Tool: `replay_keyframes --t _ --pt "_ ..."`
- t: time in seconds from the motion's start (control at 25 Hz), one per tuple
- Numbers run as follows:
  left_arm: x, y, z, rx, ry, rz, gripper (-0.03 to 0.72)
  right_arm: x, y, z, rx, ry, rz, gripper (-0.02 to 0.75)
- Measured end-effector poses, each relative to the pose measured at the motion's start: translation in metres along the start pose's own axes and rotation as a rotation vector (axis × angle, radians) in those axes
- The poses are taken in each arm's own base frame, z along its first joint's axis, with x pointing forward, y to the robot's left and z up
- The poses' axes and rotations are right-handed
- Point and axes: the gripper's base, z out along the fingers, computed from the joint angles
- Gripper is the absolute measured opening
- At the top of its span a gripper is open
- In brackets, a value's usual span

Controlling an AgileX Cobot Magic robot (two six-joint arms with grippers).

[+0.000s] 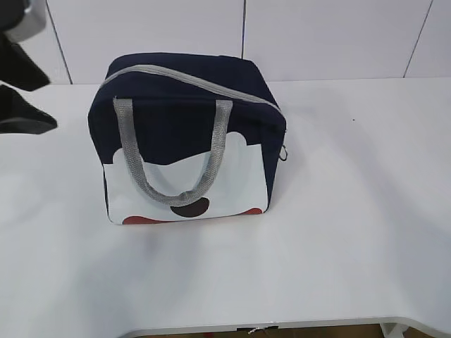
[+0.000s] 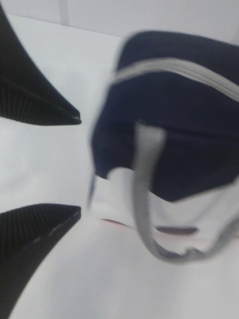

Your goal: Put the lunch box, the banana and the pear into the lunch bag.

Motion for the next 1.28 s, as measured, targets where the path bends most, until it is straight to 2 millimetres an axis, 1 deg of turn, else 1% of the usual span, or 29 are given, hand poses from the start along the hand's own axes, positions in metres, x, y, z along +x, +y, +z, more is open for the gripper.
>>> replay_keyframes --t 0.08,0.2,0.28,0.36,0.44,0.52,0.6,0.76,0.88,1.04,1.28 --pt "0.008 0.003 -0.011 -0.05 0.054 -0.069 0.368 0.003 0.012 -0.01 0.004 -0.004 -0.003 0.473" --pt "0.018 0.006 -0.033 -0.124 0.074 -0.208 0.368 0.01 0.03 -0.023 0.005 -0.003 -0.006 0.473" --pt "0.027 0.005 -0.05 -0.154 0.09 -0.298 0.368 0.015 0.042 -0.032 0.01 -0.006 -0.01 0.473" --pt "0.038 0.004 -0.066 -0.174 0.116 -0.393 0.368 0.019 0.056 -0.045 0.028 -0.015 -0.016 0.473" --pt "0.049 0.002 -0.083 -0.199 0.089 -0.474 0.368 0.023 0.069 -0.055 0.039 -0.025 0.015 0.473" --pt "0.058 -0.006 -0.098 -0.205 0.038 -0.547 0.368 0.029 0.082 -0.066 0.059 -0.031 0.065 0.473" --pt "0.068 -0.018 -0.114 -0.213 -0.019 -0.597 0.368 0.036 0.091 -0.073 0.085 -0.015 0.112 0.473" --pt "0.083 -0.043 -0.135 -0.213 -0.115 -0.648 0.368 0.053 0.106 -0.083 0.15 0.035 0.21 0.473" --pt "0.091 -0.059 -0.144 -0.191 -0.181 -0.689 0.368 0.067 0.115 -0.084 0.175 0.068 0.28 0.473" --pt "0.102 -0.079 -0.145 -0.147 -0.195 -0.729 0.368 0.086 0.131 -0.082 0.184 0.093 0.348 0.473" --pt "0.118 -0.108 -0.141 -0.088 -0.23 -0.772 0.368 0.128 0.16 -0.077 0.247 0.164 0.48 0.473"
